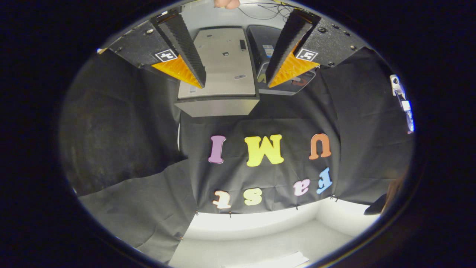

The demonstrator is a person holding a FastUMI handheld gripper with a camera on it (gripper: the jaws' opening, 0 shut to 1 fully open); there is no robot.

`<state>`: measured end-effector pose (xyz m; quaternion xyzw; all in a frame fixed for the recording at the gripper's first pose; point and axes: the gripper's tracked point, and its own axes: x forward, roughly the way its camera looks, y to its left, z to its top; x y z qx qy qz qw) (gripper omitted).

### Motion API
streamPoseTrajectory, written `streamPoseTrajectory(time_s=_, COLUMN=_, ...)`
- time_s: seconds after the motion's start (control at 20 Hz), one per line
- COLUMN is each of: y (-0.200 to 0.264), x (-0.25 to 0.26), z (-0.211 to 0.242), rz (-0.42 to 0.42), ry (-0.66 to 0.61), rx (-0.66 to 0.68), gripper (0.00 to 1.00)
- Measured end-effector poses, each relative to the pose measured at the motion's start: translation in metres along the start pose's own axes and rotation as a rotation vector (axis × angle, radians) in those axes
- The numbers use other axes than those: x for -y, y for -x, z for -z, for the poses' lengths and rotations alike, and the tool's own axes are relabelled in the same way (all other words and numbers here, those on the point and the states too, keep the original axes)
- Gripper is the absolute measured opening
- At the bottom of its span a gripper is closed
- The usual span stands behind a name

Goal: Put the clothes into the washing machine and then close the washing machine lid.

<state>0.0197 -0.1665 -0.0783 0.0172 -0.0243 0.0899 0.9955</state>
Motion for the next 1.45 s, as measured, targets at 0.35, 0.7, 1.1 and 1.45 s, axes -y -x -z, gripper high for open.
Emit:
streamPoseTrajectory(time_s=0.35, y=-0.005, x=-0.003, z=0.002, rz=-0.004, ry=-0.015, rx=-0.006, gripper=1.00)
streamPoseTrajectory(time_s=0.7, y=-0.007, x=-0.006, z=0.002, rz=-0.015, ry=-0.020, rx=-0.010, gripper=1.00)
streamPoseTrajectory(time_s=1.1, y=-0.008, x=-0.007, z=0.002, rz=-0.015, ry=-0.029, rx=-0.017, gripper=1.00)
streamPoseTrajectory(time_s=1.45, y=-0.006, x=-0.010, z=0.003, rz=-0.019, ry=-0.027, rx=-0.020, gripper=1.00)
